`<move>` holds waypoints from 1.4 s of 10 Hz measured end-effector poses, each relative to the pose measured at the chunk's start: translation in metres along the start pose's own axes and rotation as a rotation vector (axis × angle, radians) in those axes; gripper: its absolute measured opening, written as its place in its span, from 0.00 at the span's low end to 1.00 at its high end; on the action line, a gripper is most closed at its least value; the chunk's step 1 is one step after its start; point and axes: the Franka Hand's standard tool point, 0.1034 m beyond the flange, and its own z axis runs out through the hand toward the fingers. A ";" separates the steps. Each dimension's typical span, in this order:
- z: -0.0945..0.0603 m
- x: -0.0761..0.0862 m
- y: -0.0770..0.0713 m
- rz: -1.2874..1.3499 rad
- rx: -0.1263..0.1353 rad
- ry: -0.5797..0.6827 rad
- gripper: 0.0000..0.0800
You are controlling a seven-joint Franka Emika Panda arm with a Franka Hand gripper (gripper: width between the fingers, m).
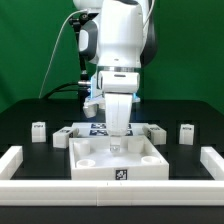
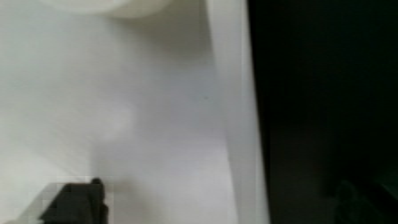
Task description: Assemble one leg
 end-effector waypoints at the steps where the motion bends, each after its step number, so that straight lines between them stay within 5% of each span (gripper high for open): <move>1: 0.000 0.000 0.000 0.000 0.000 0.000 0.70; 2: 0.000 0.000 0.000 0.000 0.000 0.000 0.70; 4: 0.000 0.000 0.000 0.000 0.000 0.000 0.27; 5: 0.000 0.000 0.000 0.000 0.000 0.000 0.27; 6: 0.000 0.000 0.000 0.003 0.000 0.000 0.09; 14: 0.000 0.001 -0.001 -0.001 0.003 0.000 0.08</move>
Offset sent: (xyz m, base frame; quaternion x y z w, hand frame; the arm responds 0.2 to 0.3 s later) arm 0.0000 0.0000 0.0000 0.0000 0.0000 0.0000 1.0000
